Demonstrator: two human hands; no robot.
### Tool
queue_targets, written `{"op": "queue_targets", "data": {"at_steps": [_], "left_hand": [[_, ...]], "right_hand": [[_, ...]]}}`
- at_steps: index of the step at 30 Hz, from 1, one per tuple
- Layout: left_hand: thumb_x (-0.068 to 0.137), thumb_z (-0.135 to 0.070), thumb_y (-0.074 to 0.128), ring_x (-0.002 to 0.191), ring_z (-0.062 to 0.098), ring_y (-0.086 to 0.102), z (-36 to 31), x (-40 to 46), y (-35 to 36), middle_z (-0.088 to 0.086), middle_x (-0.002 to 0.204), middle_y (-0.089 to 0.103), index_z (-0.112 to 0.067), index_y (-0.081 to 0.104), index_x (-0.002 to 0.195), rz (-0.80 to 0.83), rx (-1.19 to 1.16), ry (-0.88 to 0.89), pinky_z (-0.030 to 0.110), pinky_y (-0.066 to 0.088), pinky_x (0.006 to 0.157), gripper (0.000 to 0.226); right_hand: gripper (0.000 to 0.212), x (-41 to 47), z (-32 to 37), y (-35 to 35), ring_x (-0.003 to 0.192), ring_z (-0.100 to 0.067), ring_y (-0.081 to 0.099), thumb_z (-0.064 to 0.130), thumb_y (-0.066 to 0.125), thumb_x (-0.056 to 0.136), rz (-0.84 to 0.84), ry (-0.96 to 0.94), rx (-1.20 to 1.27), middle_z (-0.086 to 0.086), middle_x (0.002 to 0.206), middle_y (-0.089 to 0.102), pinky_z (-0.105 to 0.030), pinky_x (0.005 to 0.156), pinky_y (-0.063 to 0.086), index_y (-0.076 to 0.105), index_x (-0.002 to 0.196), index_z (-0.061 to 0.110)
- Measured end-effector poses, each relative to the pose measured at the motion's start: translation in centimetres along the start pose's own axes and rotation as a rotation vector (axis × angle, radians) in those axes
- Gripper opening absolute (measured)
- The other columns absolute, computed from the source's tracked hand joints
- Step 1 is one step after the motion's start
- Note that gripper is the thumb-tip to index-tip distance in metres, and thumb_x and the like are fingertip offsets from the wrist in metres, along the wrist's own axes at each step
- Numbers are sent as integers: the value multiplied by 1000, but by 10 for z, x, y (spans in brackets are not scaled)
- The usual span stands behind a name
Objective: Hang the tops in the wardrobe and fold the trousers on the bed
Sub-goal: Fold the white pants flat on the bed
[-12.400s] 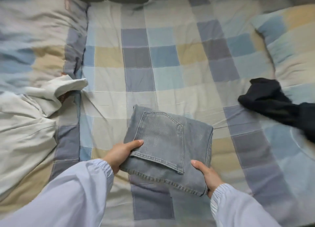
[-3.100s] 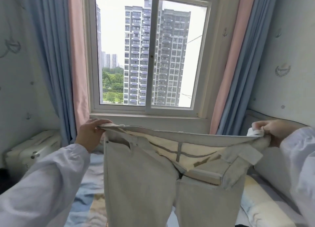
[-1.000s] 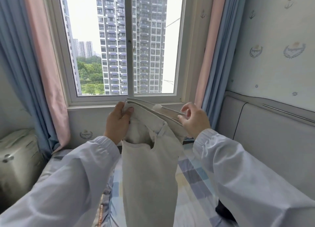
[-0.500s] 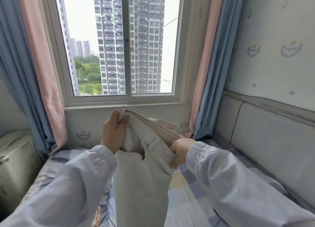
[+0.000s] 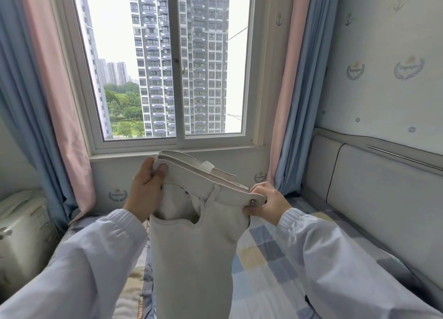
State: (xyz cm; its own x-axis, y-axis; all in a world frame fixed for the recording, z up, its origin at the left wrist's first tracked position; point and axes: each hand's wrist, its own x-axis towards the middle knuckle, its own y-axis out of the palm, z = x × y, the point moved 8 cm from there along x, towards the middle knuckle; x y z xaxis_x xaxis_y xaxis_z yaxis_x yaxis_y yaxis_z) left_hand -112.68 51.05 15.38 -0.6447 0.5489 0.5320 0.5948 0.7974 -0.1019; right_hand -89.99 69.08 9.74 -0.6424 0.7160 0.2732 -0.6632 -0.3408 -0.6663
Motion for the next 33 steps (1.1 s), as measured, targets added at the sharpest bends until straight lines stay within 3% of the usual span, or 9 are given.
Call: {"op": "queue_targets", "data": {"at_steps": [4,10,16,18,20,23,26,28,33], "left_hand": [[97,-2,42,44,-4,37,-10,-2,-1,-20,45,43,-18,34,69,4,-52,24,9,32,46,33],[97,-6,43,47,-4,37,-10,-7,-18,-2,64,38,-17,39,72,-15,-1,15,10,33,49,28],[97,-7,44,46,-3,37,-16,-6,-35,-7,60,40,-18,39,70,-93,-24,-7,13,34,47,30],[97,-9,44,48,-3,38,-18,-7,-39,-4,64,41,-18,42,73,-106,-3,-5,13,35,49,25],[97,-11,44,53,1,40,-19,-6,-44,-1,67,42,-17,44,77,-144,25,-2,15,36,51,22],[97,-13,44,59,10,38,-17,2,-48,-1,66,39,-18,40,74,-150,103,-19,20,34,53,24],[97,-17,42,67,18,41,-38,33,-46,0,66,40,-20,38,73,-110,256,-16,24,34,54,25],[97,-19,38,77,21,49,-79,70,-47,4,77,50,-15,46,88,-131,312,41,26,42,61,12],[90,-19,42,73,-2,56,-250,116,-71,-13,82,54,-22,40,109,-449,49,512,19,48,72,19]], "right_hand": [[61,7,-13,31,91,-11,58,-1,77,70,155,200,521,0,102,60,-15,70,49,45,118,19],[27,13,-6,43,65,-6,63,-13,65,76,161,165,567,8,68,67,-11,57,48,63,85,13],[39,16,6,54,82,-25,65,4,73,54,153,189,1059,-8,83,71,-29,71,55,65,93,0],[57,14,9,51,80,-22,68,28,91,41,98,146,1021,-6,83,73,-29,70,56,68,88,6],[55,13,11,43,80,-22,66,47,88,43,14,126,845,-4,81,71,-35,77,54,69,83,15],[7,23,27,19,82,-25,58,24,73,79,-62,66,585,-7,79,65,-39,80,49,66,79,23],[5,41,71,-20,82,-21,58,24,69,83,-57,-2,349,-7,85,63,-32,73,47,65,84,22],[17,59,120,-70,83,-17,56,29,65,86,-148,-61,211,-1,89,61,-25,71,43,66,100,19],[32,62,269,-221,94,-27,63,36,54,89,-695,-354,-2,-10,103,67,-33,80,50,62,108,12]]}}
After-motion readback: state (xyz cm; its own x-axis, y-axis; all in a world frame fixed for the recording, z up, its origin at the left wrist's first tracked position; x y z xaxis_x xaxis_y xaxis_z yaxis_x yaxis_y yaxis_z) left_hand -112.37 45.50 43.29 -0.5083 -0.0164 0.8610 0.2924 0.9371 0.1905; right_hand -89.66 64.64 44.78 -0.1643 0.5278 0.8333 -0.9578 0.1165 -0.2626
